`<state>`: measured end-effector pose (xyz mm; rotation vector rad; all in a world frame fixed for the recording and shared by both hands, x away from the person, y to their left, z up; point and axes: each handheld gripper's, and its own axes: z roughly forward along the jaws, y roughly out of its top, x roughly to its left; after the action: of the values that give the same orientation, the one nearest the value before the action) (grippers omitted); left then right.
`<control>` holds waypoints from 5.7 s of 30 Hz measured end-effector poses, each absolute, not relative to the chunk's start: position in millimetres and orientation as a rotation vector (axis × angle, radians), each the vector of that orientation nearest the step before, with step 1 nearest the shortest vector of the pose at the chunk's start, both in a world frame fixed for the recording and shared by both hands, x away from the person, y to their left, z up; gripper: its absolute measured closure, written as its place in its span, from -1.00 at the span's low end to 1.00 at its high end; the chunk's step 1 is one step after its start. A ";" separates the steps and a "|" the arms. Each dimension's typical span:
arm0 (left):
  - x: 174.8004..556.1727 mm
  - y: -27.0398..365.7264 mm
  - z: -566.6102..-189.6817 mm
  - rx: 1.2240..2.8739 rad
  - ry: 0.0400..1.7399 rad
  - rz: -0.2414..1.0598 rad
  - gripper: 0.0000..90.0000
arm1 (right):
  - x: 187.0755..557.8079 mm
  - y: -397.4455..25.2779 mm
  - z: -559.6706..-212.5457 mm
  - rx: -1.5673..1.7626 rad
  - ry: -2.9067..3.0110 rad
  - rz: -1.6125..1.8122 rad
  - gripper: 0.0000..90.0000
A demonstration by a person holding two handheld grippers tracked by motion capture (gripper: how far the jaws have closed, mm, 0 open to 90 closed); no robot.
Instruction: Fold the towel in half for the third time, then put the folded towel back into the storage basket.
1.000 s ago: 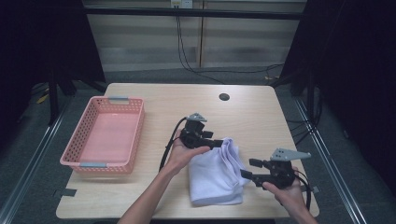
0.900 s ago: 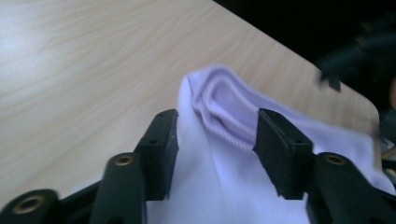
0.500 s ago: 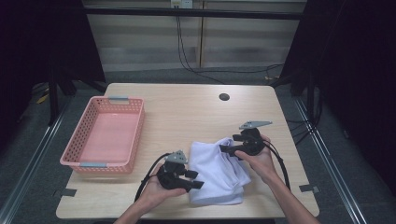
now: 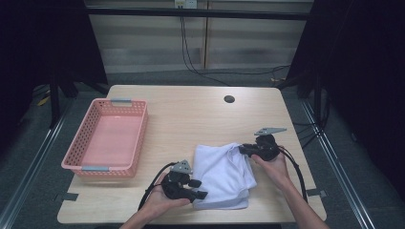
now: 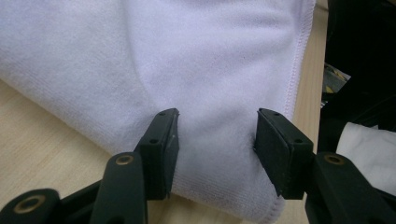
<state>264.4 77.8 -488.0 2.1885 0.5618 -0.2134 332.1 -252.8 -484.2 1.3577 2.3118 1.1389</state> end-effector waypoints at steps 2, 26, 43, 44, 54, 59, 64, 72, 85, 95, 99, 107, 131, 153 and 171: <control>264.4 78.4 -487.8 2.193 0.560 -0.210 0.09 | 332.7 -255.4 -487.6 1.353 2.313 1.152 0.79; 259.9 81.6 -487.4 2.208 0.576 -0.179 0.04 | 341.7 -232.6 -487.0 1.330 2.369 1.079 -0.31; 241.4 89.8 -487.0 2.228 0.600 -0.161 -0.39 | 342.5 -246.0 -489.3 1.325 2.411 1.205 -0.54; 243.0 88.2 -487.2 2.230 0.609 -0.161 -0.42 | 342.0 -244.4 -490.7 1.323 2.433 1.180 -0.57; 248.0 68.6 -490.2 2.252 0.609 -0.131 -0.50 | 339.4 -238.9 -499.7 1.286 2.505 1.129 -0.55; 243.9 62.1 -491.6 2.276 0.599 -0.094 -0.58 | 339.0 -235.8 -502.6 1.258 2.499 1.148 -0.52; 242.5 59.7 -490.5 2.323 0.568 0.051 -0.05 | 336.3 -230.7 -501.1 1.235 2.503 1.114 -0.23; 254.6 66.0 -491.0 2.293 0.580 -0.018 0.46 | 334.5 -230.0 -500.4 1.232 2.545 1.183 0.27; 266.0 71.6 -483.2 2.233 0.589 -0.128 0.57 | 337.1 -230.3 -495.1 1.261 2.519 1.214 0.49; 275.0 82.3 -473.5 2.143 0.608 -0.130 0.58 | 344.3 -239.0 -484.3 1.290 2.482 1.337 0.50; 275.9 86.7 -471.7 2.121 0.616 -0.133 0.59 | 347.6 -236.1 -483.6 1.294 2.479 1.357 0.50; 279.0 90.7 -462.6 2.077 0.622 -0.116 0.59 | 353.9 -232.1 -480.3 1.282 2.483 1.374 0.50; 296.2 89.3 -422.9 1.991 0.584 -0.075 0.60 | 362.9 -244.4 -429.2 1.238 2.391 1.425 0.51; 308.8 141.5 -395.1 1.943 0.642 0.014 0.60 | 395.1 -195.6 -391.4 1.123 2.409 1.491 0.52; 315.3 181.6 -383.0 1.876 0.701 0.072 0.60 | 418.2 -158.8 -372.4 1.063 2.430 1.547 0.53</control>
<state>315.3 181.6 -383.0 1.8762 0.7010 0.0716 418.2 -158.8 -372.4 1.0633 2.4303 1.5469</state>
